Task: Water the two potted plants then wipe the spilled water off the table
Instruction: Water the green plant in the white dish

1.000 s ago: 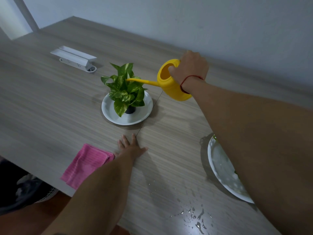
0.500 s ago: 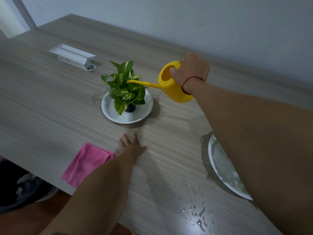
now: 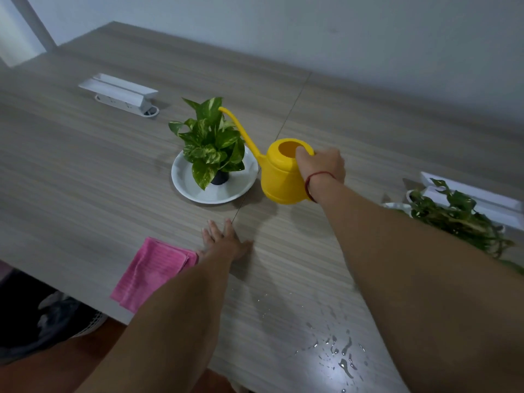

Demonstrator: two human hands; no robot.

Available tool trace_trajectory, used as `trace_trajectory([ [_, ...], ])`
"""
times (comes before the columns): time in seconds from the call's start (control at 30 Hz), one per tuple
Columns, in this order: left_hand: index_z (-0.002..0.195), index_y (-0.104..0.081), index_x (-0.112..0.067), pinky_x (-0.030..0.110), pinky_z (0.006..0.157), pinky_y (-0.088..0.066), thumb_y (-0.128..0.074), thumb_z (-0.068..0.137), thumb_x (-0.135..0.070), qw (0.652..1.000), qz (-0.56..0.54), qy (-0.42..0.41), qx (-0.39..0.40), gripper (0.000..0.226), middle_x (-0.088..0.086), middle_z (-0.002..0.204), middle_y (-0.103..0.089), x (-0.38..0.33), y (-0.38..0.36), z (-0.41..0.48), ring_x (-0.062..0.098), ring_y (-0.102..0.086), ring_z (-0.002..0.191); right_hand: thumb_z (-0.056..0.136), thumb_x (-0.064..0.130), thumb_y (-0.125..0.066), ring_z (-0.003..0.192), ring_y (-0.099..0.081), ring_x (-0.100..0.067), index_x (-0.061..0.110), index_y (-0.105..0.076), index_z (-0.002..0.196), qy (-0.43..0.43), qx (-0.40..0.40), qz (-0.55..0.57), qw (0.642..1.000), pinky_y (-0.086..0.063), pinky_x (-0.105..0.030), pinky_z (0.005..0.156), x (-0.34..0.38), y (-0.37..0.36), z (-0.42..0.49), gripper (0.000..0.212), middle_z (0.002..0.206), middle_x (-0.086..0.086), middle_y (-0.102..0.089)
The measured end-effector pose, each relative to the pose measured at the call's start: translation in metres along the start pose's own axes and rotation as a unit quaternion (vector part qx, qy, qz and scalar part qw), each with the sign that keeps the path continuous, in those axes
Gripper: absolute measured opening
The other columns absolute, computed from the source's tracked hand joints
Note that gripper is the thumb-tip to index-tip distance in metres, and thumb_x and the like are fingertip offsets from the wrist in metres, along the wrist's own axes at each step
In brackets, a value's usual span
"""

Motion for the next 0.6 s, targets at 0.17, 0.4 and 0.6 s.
trace_trajectory([
  [0.17,0.154,0.011,-0.037,0.064,0.118,-0.006,-0.048,0.083,-0.073,1.000,-0.017,-0.004,-0.020,0.098,0.008,0.161,0.028,-0.002,0.009,-0.012,0.033,0.020,0.150,0.076,0.046,-0.065,0.096,-0.064,-0.032,0.017,-0.059,0.078,-0.097,-0.009,0.112,0.989,-0.044,-0.027,0.070,-0.051,-0.005,-0.015,0.029,0.099,-0.011,-0.068],
  [0.4,0.158,-0.009,-0.013,0.050,0.123,-0.010,-0.031,0.101,-0.052,0.987,-0.014,-0.100,-0.129,0.072,0.016,0.165,-0.004,-0.064,0.049,-0.069,0.029,0.000,0.153,0.077,0.045,-0.063,0.080,-0.060,-0.029,0.015,-0.059,0.068,-0.119,-0.024,0.149,0.981,-0.040,-0.030,0.066,-0.086,0.036,-0.026,0.032,0.087,-0.009,-0.067],
  [0.6,0.155,-0.020,-0.006,0.048,0.121,-0.017,-0.029,0.103,-0.047,0.966,0.027,-0.161,-0.200,0.067,0.019,0.161,-0.019,-0.124,0.070,-0.144,0.032,-0.014,0.151,0.080,0.044,-0.062,0.080,-0.058,-0.027,0.015,-0.053,0.063,-0.110,-0.051,0.202,0.972,-0.044,-0.032,0.070,-0.103,0.121,-0.040,0.035,0.083,-0.007,-0.061],
])
Point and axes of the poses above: each hand's wrist, its own z-axis towards the middle knuckle, its own y-axis out of the back of the hand, x = y × z, the point moved 9 cm from there along z, towards the middle knuckle
